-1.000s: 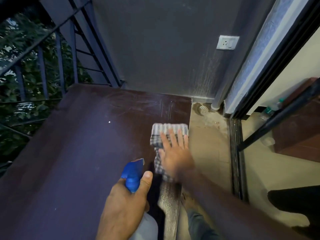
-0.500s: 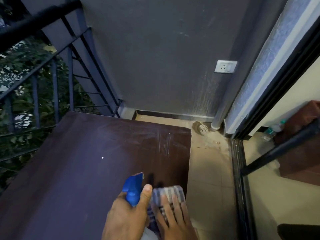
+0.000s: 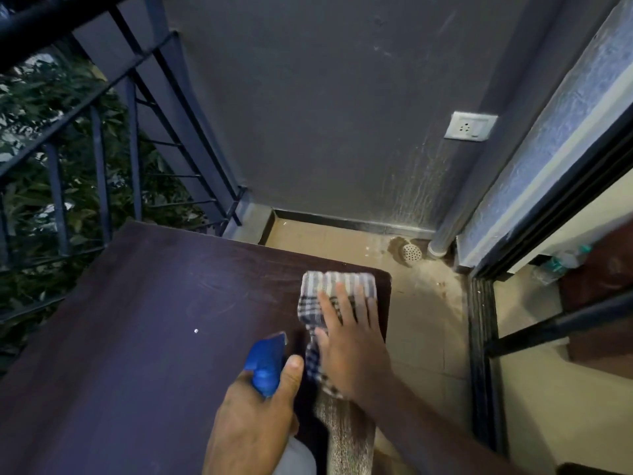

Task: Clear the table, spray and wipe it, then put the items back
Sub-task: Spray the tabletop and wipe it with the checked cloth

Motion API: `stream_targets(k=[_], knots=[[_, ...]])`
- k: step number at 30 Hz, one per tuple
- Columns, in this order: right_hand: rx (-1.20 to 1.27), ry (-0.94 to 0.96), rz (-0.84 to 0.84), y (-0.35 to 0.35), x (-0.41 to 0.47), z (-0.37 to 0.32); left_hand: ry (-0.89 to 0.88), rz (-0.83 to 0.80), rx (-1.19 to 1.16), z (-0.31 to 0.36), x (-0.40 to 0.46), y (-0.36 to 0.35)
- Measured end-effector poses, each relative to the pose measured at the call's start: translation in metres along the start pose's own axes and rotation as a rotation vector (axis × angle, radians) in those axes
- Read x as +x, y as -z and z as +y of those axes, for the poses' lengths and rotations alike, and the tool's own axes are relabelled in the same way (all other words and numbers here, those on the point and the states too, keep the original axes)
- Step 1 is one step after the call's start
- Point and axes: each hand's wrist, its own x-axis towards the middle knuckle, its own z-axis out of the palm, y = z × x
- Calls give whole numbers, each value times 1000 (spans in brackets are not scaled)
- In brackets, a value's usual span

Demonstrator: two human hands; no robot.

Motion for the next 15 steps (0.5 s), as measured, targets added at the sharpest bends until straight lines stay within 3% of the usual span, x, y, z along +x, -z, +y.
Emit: stream_targets(k=[7, 10, 15], knots=[[-113, 242, -22, -22, -100, 11, 11, 42, -40, 15, 34, 3], [-105, 217, -67, -14, -80, 19, 69, 49, 11, 15, 44, 7], [-55, 70, 10, 3, 7, 27, 104, 114, -61, 1, 45, 15]])
